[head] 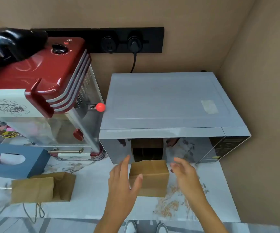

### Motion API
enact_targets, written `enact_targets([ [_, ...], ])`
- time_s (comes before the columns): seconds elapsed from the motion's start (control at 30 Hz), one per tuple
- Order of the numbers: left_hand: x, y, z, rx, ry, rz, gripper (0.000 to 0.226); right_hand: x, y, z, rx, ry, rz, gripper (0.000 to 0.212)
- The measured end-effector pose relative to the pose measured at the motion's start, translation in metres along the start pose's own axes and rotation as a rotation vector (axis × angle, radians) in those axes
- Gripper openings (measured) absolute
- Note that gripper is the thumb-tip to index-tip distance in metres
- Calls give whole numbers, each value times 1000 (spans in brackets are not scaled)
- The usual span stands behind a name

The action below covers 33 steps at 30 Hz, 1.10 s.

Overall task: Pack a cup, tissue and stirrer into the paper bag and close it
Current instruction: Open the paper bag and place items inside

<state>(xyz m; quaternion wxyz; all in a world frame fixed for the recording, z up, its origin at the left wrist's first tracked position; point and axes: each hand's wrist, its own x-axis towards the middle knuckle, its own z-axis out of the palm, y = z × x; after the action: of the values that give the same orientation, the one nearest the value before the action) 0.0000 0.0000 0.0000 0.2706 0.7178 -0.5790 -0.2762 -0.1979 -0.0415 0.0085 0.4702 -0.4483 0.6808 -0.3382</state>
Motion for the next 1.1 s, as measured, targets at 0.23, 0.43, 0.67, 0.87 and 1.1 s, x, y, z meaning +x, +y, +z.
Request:
enact_targets([
  [0.23,9,-8,12,-182,-80,-166,48,8,13,10,226,-70,218,27],
  [0.43,13,0,5,-68,-15,-87,45,-8,18,0,694,-163,396,26],
  [0.67,7,13,5,-127,-108,-23,39,-26,18,-10,808,-321,340,17],
  [0.87,-6,33,5,-306,-265,7,62,-40,6,-4,584,-405,126,32],
  [1.1,-9,41,-3,-676,-478,-38,83,-50,-5,8,496,-461,-55,39],
])
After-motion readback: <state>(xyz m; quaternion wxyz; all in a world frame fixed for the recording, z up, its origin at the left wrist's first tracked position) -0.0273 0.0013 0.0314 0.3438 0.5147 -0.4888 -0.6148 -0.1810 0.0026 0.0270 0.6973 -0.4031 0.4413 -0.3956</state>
